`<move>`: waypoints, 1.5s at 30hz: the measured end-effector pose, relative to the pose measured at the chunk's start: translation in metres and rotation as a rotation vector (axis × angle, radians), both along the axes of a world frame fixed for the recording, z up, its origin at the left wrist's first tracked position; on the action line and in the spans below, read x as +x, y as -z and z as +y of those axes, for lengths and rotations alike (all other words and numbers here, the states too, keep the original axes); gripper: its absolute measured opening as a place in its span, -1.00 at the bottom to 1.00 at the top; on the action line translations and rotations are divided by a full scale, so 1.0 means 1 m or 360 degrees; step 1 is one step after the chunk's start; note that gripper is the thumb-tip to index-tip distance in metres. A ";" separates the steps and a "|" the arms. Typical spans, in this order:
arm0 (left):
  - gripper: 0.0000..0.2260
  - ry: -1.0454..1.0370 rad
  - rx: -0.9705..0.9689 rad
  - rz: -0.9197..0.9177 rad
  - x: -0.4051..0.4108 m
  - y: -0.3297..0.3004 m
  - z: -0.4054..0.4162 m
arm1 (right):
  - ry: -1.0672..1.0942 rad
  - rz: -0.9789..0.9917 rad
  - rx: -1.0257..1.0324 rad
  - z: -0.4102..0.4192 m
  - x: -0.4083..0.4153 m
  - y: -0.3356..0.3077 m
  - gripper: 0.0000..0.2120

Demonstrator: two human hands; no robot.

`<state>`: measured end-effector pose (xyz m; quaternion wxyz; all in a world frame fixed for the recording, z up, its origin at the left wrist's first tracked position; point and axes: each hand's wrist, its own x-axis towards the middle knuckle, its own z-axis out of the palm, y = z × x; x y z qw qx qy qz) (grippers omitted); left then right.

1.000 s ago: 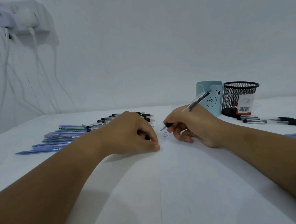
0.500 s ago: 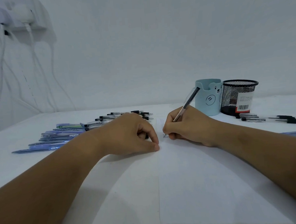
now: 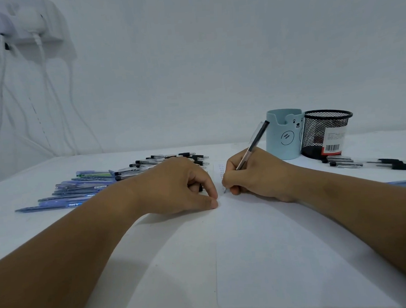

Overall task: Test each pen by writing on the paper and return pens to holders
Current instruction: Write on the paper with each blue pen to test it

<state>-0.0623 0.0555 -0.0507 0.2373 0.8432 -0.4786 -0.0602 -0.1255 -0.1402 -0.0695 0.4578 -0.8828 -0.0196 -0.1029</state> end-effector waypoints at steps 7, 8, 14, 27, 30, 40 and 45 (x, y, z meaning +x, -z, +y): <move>-0.95 -0.0026 0.0002 0.0043 -0.001 0.000 0.000 | 0.0013 -0.0018 -0.0055 0.001 0.000 0.001 -0.81; -0.96 -0.0030 0.0002 0.0046 -0.001 0.000 0.000 | 0.0020 -0.0029 -0.0077 0.001 0.000 0.001 -0.81; -0.95 -0.0042 0.0014 0.0058 -0.001 0.000 -0.001 | 0.0051 -0.0049 -0.0045 -0.001 0.001 0.003 -0.80; -0.94 -0.0036 0.0026 0.0053 0.000 0.000 -0.001 | 0.0032 -0.0071 -0.0150 -0.002 0.001 0.002 -0.76; -0.94 -0.0040 0.0027 0.0062 0.000 0.000 0.000 | 0.0060 -0.0103 -0.0176 -0.002 0.001 0.003 -0.77; -0.93 -0.0037 0.0039 0.0065 0.001 0.001 -0.001 | 0.0067 -0.0111 -0.0177 -0.002 0.002 0.003 -0.76; -0.94 -0.0038 0.0033 0.0076 0.002 0.001 0.000 | 0.0056 -0.0113 -0.0201 -0.002 0.003 0.003 -0.75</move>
